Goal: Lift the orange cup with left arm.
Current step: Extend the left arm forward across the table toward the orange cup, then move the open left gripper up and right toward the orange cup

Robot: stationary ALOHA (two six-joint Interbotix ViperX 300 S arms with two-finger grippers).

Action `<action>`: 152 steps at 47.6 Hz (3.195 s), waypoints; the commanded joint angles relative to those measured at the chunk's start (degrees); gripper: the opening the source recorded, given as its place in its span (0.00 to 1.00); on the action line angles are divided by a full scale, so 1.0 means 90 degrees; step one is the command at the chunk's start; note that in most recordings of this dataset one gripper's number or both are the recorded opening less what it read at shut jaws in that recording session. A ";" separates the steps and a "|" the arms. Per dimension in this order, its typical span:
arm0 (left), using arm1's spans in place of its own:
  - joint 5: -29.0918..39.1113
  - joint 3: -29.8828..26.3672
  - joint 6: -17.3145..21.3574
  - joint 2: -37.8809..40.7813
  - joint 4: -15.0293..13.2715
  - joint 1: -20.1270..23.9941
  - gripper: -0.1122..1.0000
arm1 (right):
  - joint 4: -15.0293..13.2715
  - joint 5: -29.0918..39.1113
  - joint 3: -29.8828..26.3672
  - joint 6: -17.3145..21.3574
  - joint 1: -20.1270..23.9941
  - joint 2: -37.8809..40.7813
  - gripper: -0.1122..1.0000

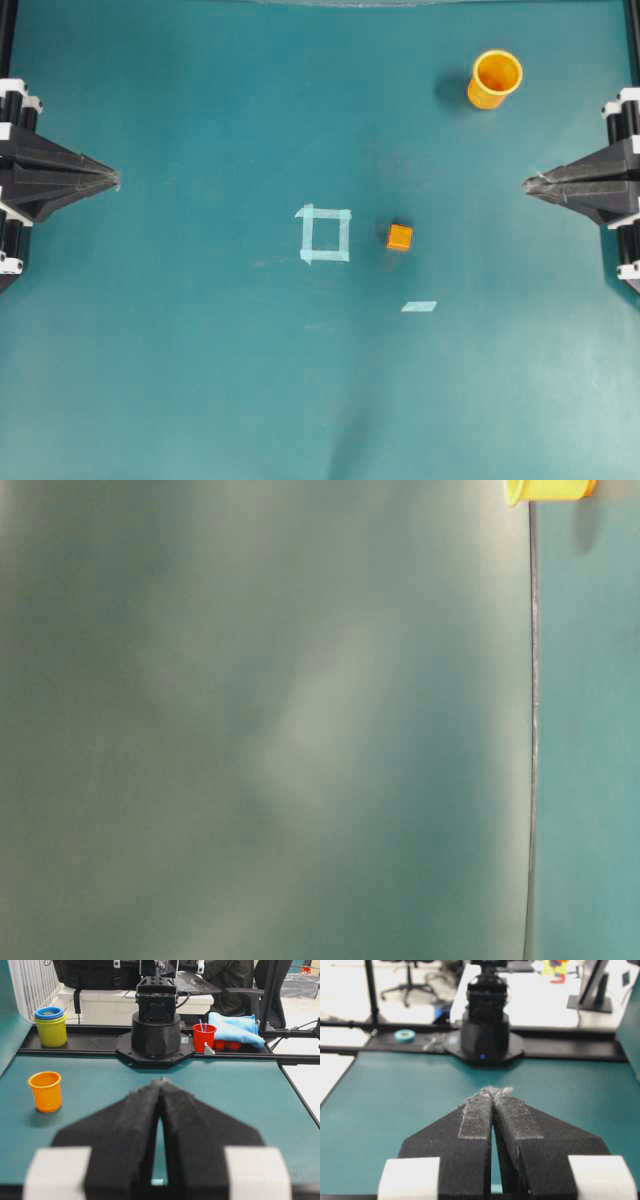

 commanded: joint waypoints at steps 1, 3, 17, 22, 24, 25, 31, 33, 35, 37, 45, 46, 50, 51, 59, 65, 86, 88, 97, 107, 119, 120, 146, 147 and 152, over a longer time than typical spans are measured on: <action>0.0303 -0.0137 -0.0010 0.0020 0.0039 0.0010 0.10 | 0.0010 -0.0029 -0.0264 0.0000 0.0000 0.0000 0.10; 0.0527 -0.0186 -0.0020 0.0020 0.0039 0.0020 0.13 | 0.0010 0.0088 -0.0313 -0.0020 0.0010 0.0010 0.10; 0.0850 -0.0361 -0.0059 0.0156 0.0039 0.0313 0.15 | 0.0000 0.0723 -0.0576 -0.0029 0.0000 0.0010 0.10; 0.0820 -0.0400 -0.0186 0.0361 0.0039 0.0420 0.16 | 0.0000 0.0723 -0.0576 -0.0029 0.0000 0.0010 0.10; 0.0771 -0.0420 -0.0234 0.0479 0.0039 0.0459 0.16 | 0.0000 0.0723 -0.0576 -0.0029 0.0000 0.0010 0.10; 0.0752 -0.0430 -0.0264 0.0547 0.0039 0.0469 0.16 | 0.0000 0.0723 -0.0576 -0.0029 0.0000 0.0010 0.10; 0.0537 -0.0518 -0.0410 0.1133 0.0039 0.0576 0.21 | 0.0000 0.0732 -0.0576 -0.0029 0.0000 0.0010 0.10; 0.0459 -0.0566 -0.0430 0.1357 0.0039 0.0605 0.24 | 0.0010 0.0742 -0.0576 -0.0029 0.0000 0.0010 0.10; 0.0391 -0.0635 -0.0430 0.1621 0.0039 0.0615 0.29 | 0.0000 0.0752 -0.0576 -0.0039 0.0000 0.0010 0.10; 0.0283 -0.0752 -0.0430 0.1943 0.0039 0.0625 0.34 | 0.0000 0.0752 -0.0576 -0.0029 0.0000 0.0010 0.10; 0.0146 -0.1387 -0.0430 0.3232 0.0039 0.0654 0.67 | 0.0000 0.0762 -0.0576 -0.0029 0.0010 0.0010 0.10; 0.0146 -0.1484 -0.0430 0.3389 0.0029 0.0654 0.71 | 0.0000 0.0762 -0.0576 -0.0029 0.0000 0.0010 0.10; 0.0205 -0.1924 -0.0420 0.4004 0.0039 0.0664 0.79 | 0.0010 0.0762 -0.0576 -0.0029 0.0000 0.0020 0.10; 0.0234 -0.2031 -0.0420 0.4150 0.0039 0.0664 0.80 | 0.0000 0.0762 -0.0576 -0.0029 0.0000 0.0029 0.10; 0.0635 -0.3008 -0.0342 0.5303 0.0039 0.0703 0.86 | 0.0010 0.0771 -0.0576 0.0000 0.0000 0.0049 0.10; 0.0918 -0.3564 -0.0352 0.5850 0.0039 0.0771 0.87 | 0.0010 0.0771 -0.0566 0.0020 0.0000 0.0068 0.10; 0.0947 -0.4629 -0.0439 0.7061 0.0039 0.1055 0.87 | 0.0010 0.0791 -0.0547 0.0010 0.0000 0.0186 0.10; 0.0947 -0.4727 -0.0439 0.7207 0.0039 0.1064 0.87 | 0.0010 0.0791 -0.0547 0.0010 0.0000 0.0186 0.10; 0.0947 -0.5273 -0.0439 0.7773 0.0039 0.1104 0.87 | 0.0010 0.0791 -0.0537 0.0020 0.0000 0.0205 0.10; 0.0986 -0.5830 -0.0537 0.8145 0.0029 0.1104 0.87 | 0.0000 0.0859 -0.0537 0.0020 0.0000 0.0264 0.10; 0.0996 -0.6465 -0.0908 0.8545 0.0029 0.1094 0.87 | 0.0010 0.0859 -0.0527 0.0020 0.0000 0.0273 0.10; 0.0996 -0.6504 -0.0918 0.8564 0.0029 0.1084 0.87 | 0.0010 0.0859 -0.0527 0.0020 0.0010 0.0273 0.10; 0.1279 -0.7480 -0.0908 0.9170 0.0029 0.1045 0.86 | 0.0000 0.0859 -0.0518 0.0000 0.0000 0.0293 0.10; 0.1309 -0.7500 -0.0908 0.9189 0.0029 0.1055 0.86 | 0.0000 0.0859 -0.0518 0.0000 0.0010 0.0303 0.10; 0.1494 -0.7666 -0.0908 0.9297 0.0029 0.1133 0.86 | 0.0000 0.0869 -0.0518 0.0000 0.0000 0.0293 0.10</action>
